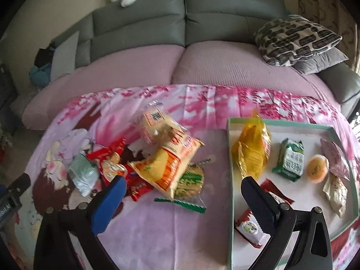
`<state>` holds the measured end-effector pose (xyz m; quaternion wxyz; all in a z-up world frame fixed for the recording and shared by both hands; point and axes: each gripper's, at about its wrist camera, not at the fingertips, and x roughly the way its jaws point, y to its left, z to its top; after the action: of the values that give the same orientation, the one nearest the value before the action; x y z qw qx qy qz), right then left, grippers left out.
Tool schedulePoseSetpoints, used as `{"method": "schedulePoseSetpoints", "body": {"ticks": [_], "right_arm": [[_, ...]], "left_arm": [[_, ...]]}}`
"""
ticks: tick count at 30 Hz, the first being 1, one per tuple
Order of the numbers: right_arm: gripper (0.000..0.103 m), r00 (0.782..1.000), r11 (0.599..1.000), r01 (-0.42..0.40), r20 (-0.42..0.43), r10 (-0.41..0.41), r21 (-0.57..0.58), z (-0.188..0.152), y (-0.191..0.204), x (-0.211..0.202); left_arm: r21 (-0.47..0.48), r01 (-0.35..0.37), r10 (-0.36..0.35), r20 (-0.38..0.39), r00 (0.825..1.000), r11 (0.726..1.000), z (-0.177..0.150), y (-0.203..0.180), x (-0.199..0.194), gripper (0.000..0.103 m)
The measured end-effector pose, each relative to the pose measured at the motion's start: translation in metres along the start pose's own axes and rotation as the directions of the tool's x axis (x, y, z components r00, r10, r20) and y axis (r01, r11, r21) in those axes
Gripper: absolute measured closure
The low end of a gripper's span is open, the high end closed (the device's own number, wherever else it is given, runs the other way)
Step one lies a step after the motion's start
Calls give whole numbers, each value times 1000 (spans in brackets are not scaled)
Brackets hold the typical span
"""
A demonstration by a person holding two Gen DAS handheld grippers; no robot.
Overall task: Organize snacks
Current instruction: 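Grasp the mint-green foil packet with the left tool while the right tool grasps the yellow bread bag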
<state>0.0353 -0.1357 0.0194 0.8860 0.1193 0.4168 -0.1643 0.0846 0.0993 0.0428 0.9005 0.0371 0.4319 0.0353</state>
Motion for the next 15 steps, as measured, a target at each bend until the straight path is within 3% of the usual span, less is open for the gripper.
{"method": "schedulePoseSetpoints", "body": {"ticks": [8, 15], "right_arm": [[0, 997, 997, -72, -36, 73, 24, -4, -5, 12], [0, 995, 994, -81, -45, 84, 71, -1, -10, 24]], "left_arm": [[7, 61, -61, -45, 997, 998, 2, -13, 22, 2], [-116, 128, -141, -119, 983, 985, 10, -13, 48, 2]]}}
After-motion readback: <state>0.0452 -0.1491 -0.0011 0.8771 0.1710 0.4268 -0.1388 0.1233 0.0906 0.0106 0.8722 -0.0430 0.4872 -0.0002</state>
